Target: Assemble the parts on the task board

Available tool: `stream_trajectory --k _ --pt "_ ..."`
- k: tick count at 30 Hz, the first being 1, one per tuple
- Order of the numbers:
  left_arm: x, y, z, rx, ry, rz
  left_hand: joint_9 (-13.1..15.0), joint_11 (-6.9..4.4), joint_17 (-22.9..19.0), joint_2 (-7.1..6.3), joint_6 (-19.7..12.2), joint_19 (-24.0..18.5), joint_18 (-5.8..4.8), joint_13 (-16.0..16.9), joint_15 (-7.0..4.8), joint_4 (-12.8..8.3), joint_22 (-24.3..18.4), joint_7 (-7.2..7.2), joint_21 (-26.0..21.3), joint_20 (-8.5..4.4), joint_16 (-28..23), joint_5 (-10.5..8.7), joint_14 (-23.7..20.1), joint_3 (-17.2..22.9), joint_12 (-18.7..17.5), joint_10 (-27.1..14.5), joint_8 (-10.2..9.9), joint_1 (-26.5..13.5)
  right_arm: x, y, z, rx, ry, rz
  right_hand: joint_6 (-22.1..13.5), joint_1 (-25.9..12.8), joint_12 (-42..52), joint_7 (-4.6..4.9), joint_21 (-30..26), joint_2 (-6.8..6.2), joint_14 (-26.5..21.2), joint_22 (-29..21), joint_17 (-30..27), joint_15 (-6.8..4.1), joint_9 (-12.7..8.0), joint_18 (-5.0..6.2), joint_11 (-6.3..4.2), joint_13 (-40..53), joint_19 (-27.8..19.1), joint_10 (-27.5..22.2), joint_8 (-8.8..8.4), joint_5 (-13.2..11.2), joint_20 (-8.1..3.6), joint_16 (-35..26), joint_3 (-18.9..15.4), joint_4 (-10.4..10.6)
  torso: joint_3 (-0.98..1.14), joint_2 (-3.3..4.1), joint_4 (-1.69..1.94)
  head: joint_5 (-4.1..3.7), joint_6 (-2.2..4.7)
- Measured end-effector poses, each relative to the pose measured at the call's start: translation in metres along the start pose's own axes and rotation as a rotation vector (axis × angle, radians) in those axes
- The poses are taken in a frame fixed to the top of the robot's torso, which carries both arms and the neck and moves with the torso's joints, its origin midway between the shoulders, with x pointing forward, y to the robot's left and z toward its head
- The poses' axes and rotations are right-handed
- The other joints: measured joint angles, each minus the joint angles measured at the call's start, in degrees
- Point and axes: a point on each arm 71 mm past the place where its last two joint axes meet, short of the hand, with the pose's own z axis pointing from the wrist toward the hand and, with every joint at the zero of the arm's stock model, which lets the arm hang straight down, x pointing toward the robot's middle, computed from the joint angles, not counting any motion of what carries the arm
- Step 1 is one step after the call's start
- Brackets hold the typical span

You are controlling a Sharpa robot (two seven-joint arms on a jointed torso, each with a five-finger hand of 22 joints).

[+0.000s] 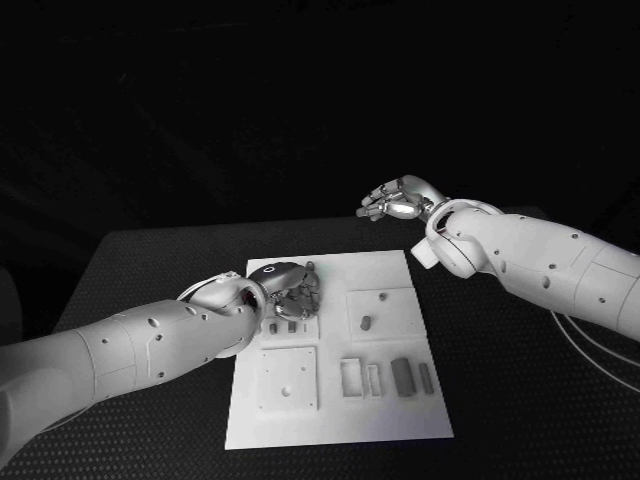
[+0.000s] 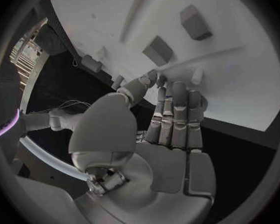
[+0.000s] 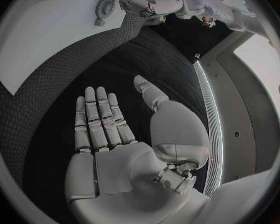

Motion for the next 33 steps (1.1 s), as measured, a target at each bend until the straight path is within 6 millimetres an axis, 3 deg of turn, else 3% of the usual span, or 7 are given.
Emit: stream_trajectory --k 10,13,33 --pt "0.0008 -0.0004 0.0013 -0.002 0.001 0.001 -0.7 0.14 0.5 1.42 -0.1 0.3 -0.36 -0.3 -0.01 0.6 0.3 0.12 0.2 -0.3 0.6 0.22 0.4 0.0 -0.7 1.0 0.0 -0.5 0.0002 0.0002 0.0 -0.001 0.001 0.0 0.0 0.0 0.0 0.0 0.0 0.0 0.0 0.1 0.0 0.0 0.0 0.0 0.0 0.0 0.0 0.0 0.0 0.0 0.0 0.0 0.0 0.0 0.02 -0.04 0.02 -0.07 -0.01" --pt "0.0009 -0.001 0.0019 -0.002 0.001 0.001 -0.9 0.02 0.7 1.47 -0.2 0.5 0.41 -0.3 -0.2 1.0 0.4 0.2 0.2 -0.1 0.9 0.22 0.6 0.0 -0.7 1.3 0.0 -0.6 0.0002 0.0003 0.0 -0.001 0.0 0.001 0.0 0.0 0.0 0.0 0.0 0.0 0.0 0.1 0.0 0.0 0.0 0.0 0.0 0.0 0.0 0.0 0.0 0.0 0.0 0.0 0.0 0.0 0.02 -0.04 0.01 -0.08 -0.01" --pt "0.0017 -0.0005 0.0066 -0.017 -0.008 0.003 -1.5 -0.2 1.2 2.24 0.2 1.1 0.47 -0.2 -0.48 1.3 0.8 1.02 0.5 -0.38 1.7 0.22 1.3 0.0 -0.9 3.4 0.0 -0.7 0.0007 0.0007 -0.0001 -0.002 0.002 0.001 0.0 0.0 0.0 0.0 0.0 0.0 0.0 0.2 0.0 0.0 0.0 0.0 -0.01 0.0 0.0 0.4 0.0 0.0 0.0 0.0 0.0 0.0 0.04 -0.03 -0.05 -0.29 -0.01"
